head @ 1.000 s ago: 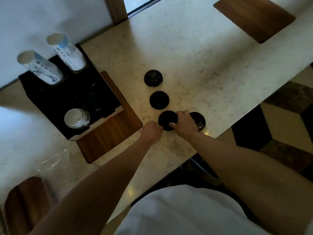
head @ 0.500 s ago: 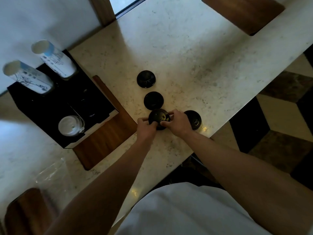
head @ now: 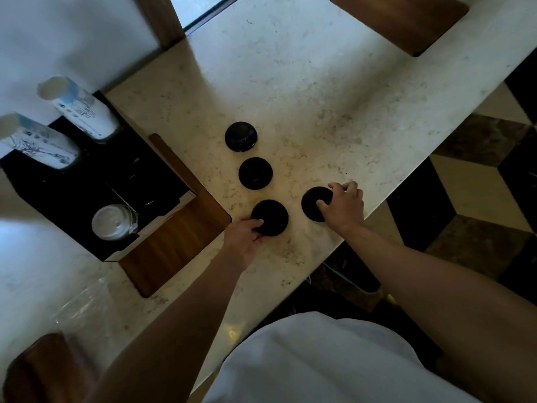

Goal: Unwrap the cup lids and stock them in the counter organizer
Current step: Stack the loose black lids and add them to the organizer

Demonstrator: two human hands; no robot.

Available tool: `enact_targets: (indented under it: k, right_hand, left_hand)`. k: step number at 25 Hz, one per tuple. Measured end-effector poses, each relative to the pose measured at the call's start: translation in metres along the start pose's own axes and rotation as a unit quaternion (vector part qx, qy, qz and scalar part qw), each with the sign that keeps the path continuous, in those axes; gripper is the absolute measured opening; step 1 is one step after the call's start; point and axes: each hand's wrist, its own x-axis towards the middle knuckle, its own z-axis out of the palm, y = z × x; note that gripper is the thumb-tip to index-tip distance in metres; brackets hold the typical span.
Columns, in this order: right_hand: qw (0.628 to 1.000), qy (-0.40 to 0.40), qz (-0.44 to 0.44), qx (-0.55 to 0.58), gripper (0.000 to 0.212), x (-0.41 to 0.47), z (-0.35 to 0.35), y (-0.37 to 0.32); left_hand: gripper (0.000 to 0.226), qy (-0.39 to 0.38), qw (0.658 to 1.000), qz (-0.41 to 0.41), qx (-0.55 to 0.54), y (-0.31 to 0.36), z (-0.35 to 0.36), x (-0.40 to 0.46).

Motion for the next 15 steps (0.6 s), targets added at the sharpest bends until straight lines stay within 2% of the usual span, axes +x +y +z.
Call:
enact_targets:
  k: [4, 9, 15]
  right_hand:
    - [1.000, -0.019, 0.010, 0.008, 0.056, 0.002, 0.003, 0.006]
    - [0.993, -0.056, 0.043, 0.090, 0.064, 0.009, 0.001, 0.005]
    - [0.988, -0.052, 0.055, 0.132, 0.051, 0.010, 0.002, 0.009]
  left_hand:
    - [0.027, -0.015, 1.000, -0.022, -0.006, 0.002, -0.002, -0.002]
    - [0.033, -0.020, 0.999, -0.019, -0.022, 0.003, -0.009, -0.007]
    - [0.021, -0.015, 0.999, -0.030, -0.017, -0.002, -0.019, -0.012]
